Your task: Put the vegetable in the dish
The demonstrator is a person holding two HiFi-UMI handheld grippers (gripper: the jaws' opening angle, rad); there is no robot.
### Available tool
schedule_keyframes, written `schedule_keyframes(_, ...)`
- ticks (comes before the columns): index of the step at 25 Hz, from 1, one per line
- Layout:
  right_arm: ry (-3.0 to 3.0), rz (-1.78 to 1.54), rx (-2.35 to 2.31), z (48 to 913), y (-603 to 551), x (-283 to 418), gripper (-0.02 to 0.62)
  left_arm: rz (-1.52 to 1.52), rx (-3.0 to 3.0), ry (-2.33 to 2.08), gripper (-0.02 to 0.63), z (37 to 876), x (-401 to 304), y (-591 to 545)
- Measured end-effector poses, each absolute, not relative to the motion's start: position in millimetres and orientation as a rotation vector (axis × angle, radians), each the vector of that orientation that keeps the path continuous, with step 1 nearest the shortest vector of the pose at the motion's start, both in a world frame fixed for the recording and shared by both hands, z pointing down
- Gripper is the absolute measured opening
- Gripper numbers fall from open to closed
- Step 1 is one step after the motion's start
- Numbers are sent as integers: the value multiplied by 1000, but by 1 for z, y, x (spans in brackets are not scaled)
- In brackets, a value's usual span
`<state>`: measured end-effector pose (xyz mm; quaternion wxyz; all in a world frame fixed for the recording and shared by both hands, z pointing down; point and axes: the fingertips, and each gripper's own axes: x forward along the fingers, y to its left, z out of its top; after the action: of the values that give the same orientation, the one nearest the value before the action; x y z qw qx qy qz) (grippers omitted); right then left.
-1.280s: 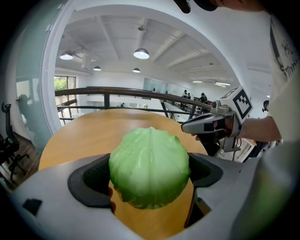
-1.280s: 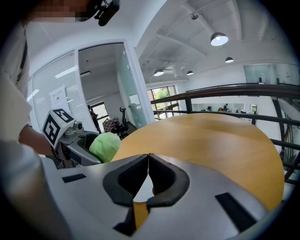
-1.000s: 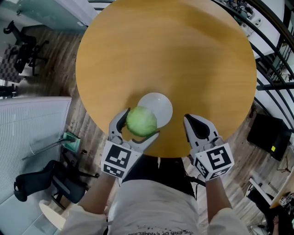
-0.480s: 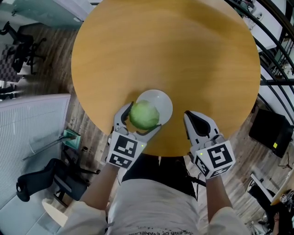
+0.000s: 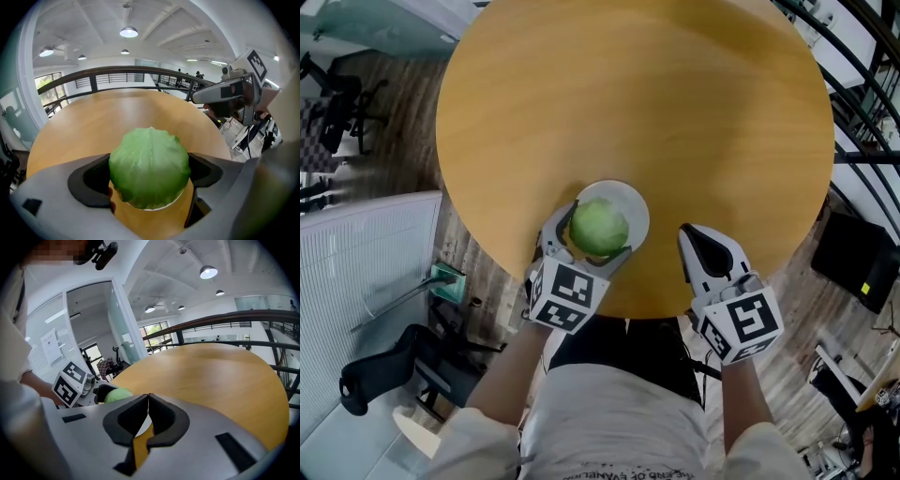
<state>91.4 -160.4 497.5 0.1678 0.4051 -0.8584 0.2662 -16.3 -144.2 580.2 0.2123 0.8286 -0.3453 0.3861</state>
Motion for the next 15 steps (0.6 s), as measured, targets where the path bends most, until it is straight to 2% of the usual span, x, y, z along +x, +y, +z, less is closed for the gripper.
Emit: schedule_keyframes(15, -2411, 813, 1158, 517, -161, 98, 25, 1241, 2284, -866, 492, 609, -4, -147)
